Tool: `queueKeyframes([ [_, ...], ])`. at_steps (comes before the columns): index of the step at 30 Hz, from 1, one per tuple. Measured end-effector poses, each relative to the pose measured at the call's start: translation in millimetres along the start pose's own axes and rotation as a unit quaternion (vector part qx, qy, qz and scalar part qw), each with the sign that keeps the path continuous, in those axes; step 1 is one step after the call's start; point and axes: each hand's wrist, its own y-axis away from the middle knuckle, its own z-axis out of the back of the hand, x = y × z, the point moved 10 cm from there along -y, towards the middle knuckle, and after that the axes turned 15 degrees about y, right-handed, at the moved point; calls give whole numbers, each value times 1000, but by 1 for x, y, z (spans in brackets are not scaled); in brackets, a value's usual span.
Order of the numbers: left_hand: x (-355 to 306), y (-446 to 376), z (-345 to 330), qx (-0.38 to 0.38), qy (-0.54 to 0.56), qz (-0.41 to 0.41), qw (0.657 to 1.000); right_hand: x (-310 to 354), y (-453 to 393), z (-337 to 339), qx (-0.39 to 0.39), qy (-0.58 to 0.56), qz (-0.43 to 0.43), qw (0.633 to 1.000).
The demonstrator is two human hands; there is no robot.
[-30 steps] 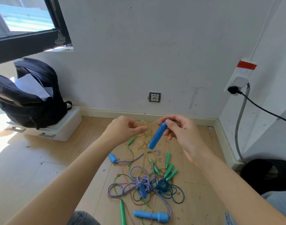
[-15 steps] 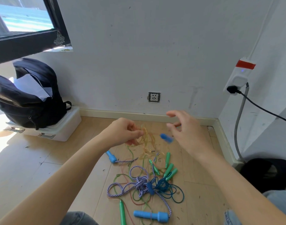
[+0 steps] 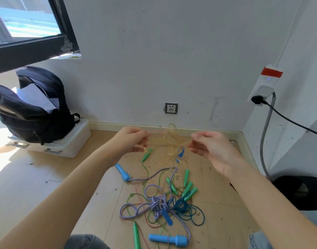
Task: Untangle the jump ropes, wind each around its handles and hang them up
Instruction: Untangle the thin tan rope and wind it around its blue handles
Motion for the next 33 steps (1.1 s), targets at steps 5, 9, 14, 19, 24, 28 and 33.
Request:
queueKeyframes([
  [5,-6,-4,15,-13,72,-32,997,-6,-2,-1,4,-117,-30,993],
  [9,-1,5,-17,89,53,9,995,-4,1,-16,52,-151,-23,987],
  [14,0,9,-17,71,87,32,993,5,3,-22,72,-85,16,994],
  [19,-8,21,-64,177,-16,-45,983,26,17,-47,182,-113,72,974],
  [24,-10,17,-53,151,60,-12,987,24,9,-19,27,185,107,977],
  [28,-4,19,-54,194,50,23,979,23,6,-15,-11,225,110,968],
  [33,-7,12,-45,170,92,22,981,29,4,1,-95,263,132,951],
])
